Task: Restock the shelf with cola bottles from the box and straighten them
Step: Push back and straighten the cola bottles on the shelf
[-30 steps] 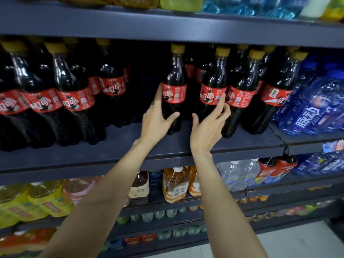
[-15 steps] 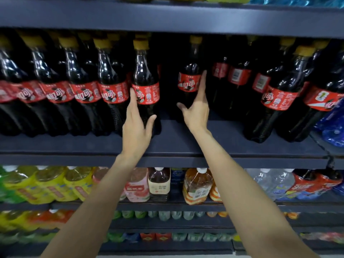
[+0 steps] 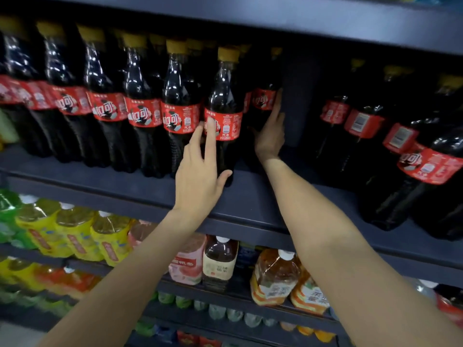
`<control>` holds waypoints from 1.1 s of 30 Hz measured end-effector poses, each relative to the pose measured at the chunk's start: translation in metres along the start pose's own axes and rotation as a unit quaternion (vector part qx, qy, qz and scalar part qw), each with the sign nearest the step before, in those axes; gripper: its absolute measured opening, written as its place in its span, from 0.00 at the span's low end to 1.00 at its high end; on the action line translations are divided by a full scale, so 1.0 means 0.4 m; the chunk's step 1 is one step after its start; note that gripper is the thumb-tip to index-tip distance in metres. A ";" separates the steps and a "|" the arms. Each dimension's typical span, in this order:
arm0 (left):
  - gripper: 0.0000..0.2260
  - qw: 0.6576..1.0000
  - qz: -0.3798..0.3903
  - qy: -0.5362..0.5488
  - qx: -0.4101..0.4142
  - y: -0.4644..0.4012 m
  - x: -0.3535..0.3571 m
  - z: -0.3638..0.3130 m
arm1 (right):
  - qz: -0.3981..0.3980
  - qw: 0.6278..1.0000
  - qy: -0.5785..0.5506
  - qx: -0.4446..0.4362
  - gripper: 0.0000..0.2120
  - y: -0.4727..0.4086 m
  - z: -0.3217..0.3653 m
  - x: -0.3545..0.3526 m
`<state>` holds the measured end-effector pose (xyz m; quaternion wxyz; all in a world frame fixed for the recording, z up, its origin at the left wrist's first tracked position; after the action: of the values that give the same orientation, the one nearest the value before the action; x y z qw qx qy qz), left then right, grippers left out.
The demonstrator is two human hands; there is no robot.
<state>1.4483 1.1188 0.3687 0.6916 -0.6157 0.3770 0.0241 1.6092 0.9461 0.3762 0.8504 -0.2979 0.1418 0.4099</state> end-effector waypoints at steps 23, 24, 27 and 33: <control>0.13 0.959 -0.041 0.266 0.088 -0.080 0.034 -0.312 | -0.173 0.977 -0.116 -0.054 0.12 0.337 -0.159 -0.618; 0.15 0.950 -0.006 0.306 0.056 -0.105 0.077 -0.330 | -0.232 0.966 -0.103 -0.042 0.13 0.351 -0.184 -0.667; 0.26 0.905 0.077 0.416 -0.054 -0.159 0.219 -0.371 | -0.300 0.953 -0.039 0.019 0.26 0.331 -0.253 -0.722; 0.33 0.858 0.115 0.474 -0.162 -0.254 0.419 -0.425 | -0.226 0.970 -0.028 0.082 0.42 0.229 -0.319 -0.699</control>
<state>1.5349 0.8743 0.3684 0.3116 -0.6080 0.7184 -0.1305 1.3635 0.7398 0.3762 0.9460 -0.2403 0.0798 0.2025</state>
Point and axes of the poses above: each hand's wrist, its own y-axis away from the middle knuckle, its own x-axis out of the palm, z = x × y, the point moved 10 cm from there along -y, towards the middle knuckle, and after that the axes turned 14 degrees about x, right-handed, at the moved point
